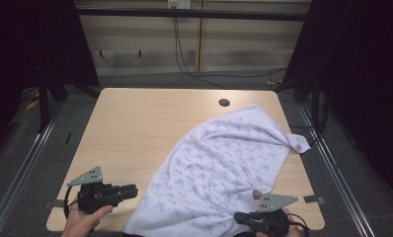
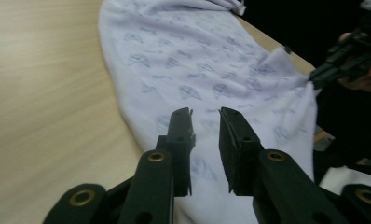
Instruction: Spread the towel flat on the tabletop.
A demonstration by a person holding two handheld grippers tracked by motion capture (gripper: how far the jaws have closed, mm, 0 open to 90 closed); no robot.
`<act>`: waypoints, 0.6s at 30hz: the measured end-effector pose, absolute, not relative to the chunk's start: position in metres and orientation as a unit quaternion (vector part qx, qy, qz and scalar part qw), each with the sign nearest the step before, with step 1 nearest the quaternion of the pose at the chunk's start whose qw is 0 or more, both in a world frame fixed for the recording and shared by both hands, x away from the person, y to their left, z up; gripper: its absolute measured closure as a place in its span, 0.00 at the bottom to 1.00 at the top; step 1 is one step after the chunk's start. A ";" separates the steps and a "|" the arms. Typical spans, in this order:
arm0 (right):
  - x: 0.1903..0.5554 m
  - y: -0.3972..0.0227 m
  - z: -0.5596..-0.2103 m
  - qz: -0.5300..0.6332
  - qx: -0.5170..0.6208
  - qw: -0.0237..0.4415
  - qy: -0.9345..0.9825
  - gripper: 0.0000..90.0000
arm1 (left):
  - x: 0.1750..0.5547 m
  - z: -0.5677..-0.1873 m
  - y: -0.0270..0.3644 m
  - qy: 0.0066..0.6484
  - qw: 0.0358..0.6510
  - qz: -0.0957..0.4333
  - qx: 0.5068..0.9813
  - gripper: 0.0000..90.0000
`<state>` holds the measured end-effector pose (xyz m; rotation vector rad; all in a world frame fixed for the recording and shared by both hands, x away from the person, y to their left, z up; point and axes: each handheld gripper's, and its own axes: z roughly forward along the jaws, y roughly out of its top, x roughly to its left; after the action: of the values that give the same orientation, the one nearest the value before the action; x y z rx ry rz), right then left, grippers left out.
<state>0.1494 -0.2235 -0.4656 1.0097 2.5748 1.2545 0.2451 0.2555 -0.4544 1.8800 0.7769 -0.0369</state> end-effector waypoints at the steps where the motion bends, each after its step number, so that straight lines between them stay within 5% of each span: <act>1: 0.150 -0.224 -0.463 0.408 0.330 0.058 0.849 0.94 | 0.251 -0.456 0.255 0.333 0.522 -0.013 0.785 0.81; 9: 0.176 -0.226 -0.459 0.424 0.361 0.088 0.826 0.72 | 0.305 -0.484 0.219 0.354 0.458 -0.012 0.816 0.77; 14: 0.209 -0.233 -0.458 0.436 0.381 0.103 0.809 0.70 | 0.333 -0.489 0.181 0.336 0.450 -0.015 0.827 0.76; 18: 0.229 -0.240 -0.467 0.428 0.396 0.109 0.805 0.68 | 0.345 -0.499 0.159 0.339 0.424 0.005 0.840 0.63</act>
<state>0.2289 -0.2402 -0.4666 1.1654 2.3663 1.2579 0.3453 0.1594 -0.4991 2.1003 0.8485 0.0117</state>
